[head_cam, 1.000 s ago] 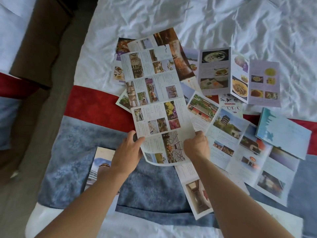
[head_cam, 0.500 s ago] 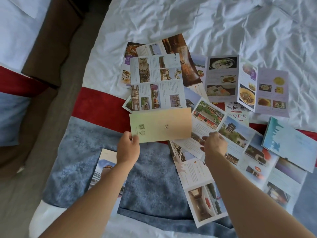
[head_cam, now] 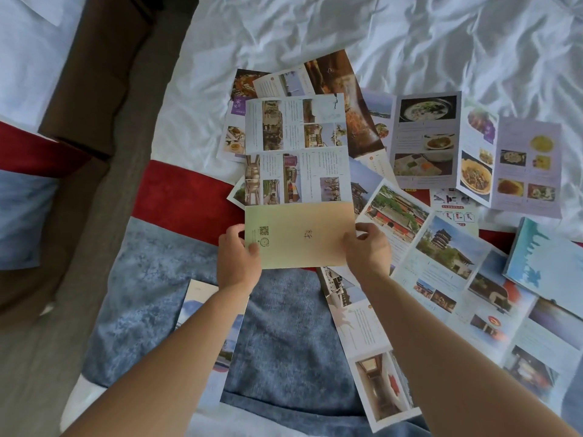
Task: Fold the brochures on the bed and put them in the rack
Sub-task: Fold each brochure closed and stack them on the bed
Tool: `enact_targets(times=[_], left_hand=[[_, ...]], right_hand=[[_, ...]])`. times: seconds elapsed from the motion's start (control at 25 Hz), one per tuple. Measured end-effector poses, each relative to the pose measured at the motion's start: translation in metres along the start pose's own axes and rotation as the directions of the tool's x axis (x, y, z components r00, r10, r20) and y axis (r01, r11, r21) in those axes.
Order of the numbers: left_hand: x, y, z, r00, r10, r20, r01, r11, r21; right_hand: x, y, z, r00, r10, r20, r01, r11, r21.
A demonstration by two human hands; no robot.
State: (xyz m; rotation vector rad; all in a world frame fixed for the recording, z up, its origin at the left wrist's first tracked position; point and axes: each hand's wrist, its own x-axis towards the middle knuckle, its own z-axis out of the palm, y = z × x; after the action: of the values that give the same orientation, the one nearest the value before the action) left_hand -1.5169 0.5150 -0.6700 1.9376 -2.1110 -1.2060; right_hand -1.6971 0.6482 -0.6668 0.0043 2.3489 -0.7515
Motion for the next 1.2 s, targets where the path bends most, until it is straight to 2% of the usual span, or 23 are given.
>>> enact_targets(times=[0.16, 0.28, 0.36, 0.44, 0.52, 0.6, 0.76, 0.88, 1.0, 1.08, 1.2], left_hand=[[-0.003, -0.004, -0.002, 0.999, 0.043, -0.014, -0.042, 0.997, 0.071], [-0.007, -0.003, -0.008, 0.995, 0.088, -0.042, -0.084, 0.991, 0.104], [-0.011, -0.003, -0.013, 0.977, 0.189, -0.101, -0.174, 0.974, 0.143], [-0.016, -0.001, -0.018, 0.930, 0.352, -0.107, -0.319, 0.917, 0.239], [-0.022, 0.004, -0.021, 0.846, 0.531, -0.041, -0.487, 0.803, 0.343], [-0.028, 0.011, -0.020, 0.768, 0.640, 0.040, -0.595, 0.688, 0.417], [-0.041, 0.018, -0.019, 0.680, 0.733, 0.026, -0.643, 0.578, 0.503], [-0.050, 0.018, -0.021, 0.663, 0.749, -0.014, -0.642, 0.578, 0.504], [-0.061, 0.014, -0.020, 0.649, 0.761, 0.003, -0.666, 0.566, 0.485], [-0.070, 0.012, -0.018, 0.668, 0.744, 0.038, -0.670, 0.578, 0.466], [-0.084, 0.010, -0.014, 0.697, 0.709, 0.103, -0.685, 0.617, 0.388]], right_hand=[[-0.002, 0.005, -0.003, 0.998, 0.053, 0.015, -0.055, 0.995, 0.089], [-0.017, 0.005, -0.003, 0.998, 0.001, -0.063, 0.005, 0.996, 0.093], [-0.028, 0.006, -0.002, 0.992, -0.058, -0.113, 0.068, 0.993, 0.092], [-0.038, 0.008, -0.002, 0.985, -0.113, -0.129, 0.126, 0.988, 0.094], [-0.047, 0.011, -0.002, 0.975, -0.162, -0.152, 0.174, 0.982, 0.073], [-0.055, 0.013, -0.003, 0.962, -0.198, -0.186, 0.211, 0.976, 0.055], [-0.065, 0.017, -0.011, 0.955, -0.194, -0.222, 0.216, 0.974, 0.076], [-0.072, 0.019, -0.017, 0.946, -0.169, -0.275, 0.213, 0.967, 0.141], [-0.081, 0.021, -0.022, 0.951, -0.207, -0.232, 0.232, 0.968, 0.090], [-0.086, 0.024, -0.024, 0.968, -0.124, -0.217, 0.150, 0.983, 0.110], [-0.095, 0.024, -0.022, 0.994, 0.107, -0.031, -0.086, 0.910, 0.406]])
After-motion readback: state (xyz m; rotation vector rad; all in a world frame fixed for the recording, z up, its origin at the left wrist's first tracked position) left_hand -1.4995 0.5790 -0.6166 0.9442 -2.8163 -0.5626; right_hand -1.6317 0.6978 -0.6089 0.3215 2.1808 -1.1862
